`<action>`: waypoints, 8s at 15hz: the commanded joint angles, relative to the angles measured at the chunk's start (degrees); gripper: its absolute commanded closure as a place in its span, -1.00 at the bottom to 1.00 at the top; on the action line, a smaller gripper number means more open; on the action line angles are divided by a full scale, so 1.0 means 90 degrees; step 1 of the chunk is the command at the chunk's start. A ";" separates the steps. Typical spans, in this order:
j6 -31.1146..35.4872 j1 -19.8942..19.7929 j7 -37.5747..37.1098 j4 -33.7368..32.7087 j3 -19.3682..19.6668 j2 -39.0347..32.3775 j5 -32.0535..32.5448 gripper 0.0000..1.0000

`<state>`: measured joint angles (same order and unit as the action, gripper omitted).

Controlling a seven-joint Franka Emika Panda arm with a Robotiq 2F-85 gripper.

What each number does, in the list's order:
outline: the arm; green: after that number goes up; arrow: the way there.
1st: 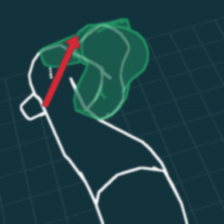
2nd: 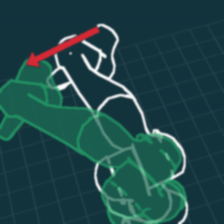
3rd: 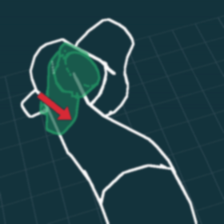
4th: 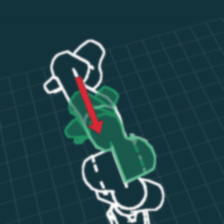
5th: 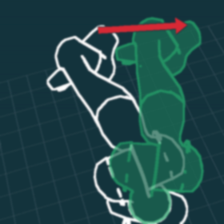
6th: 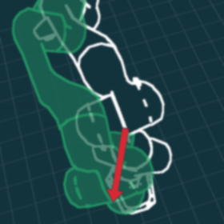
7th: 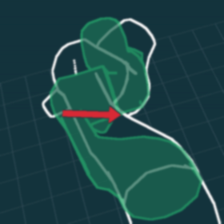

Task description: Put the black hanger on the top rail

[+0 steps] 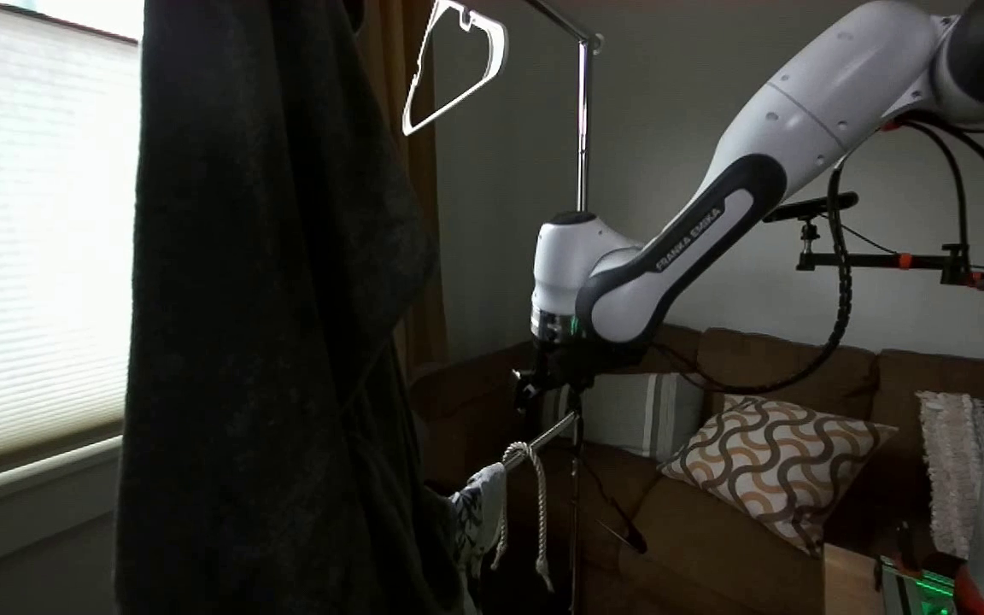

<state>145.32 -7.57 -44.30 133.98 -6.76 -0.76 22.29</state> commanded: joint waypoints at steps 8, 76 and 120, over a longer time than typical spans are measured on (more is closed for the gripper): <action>-0.0106 0.0421 -0.0244 0.0508 0.1545 -0.1215 0.1036 -1.00; 0.6931 -0.0281 0.5300 0.2739 0.1875 -0.2940 -0.1811 0.96; 0.0855 0.1526 0.9774 -0.0008 0.6316 0.2677 -0.1752 0.96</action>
<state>159.44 2.40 34.52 142.20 46.87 22.52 14.05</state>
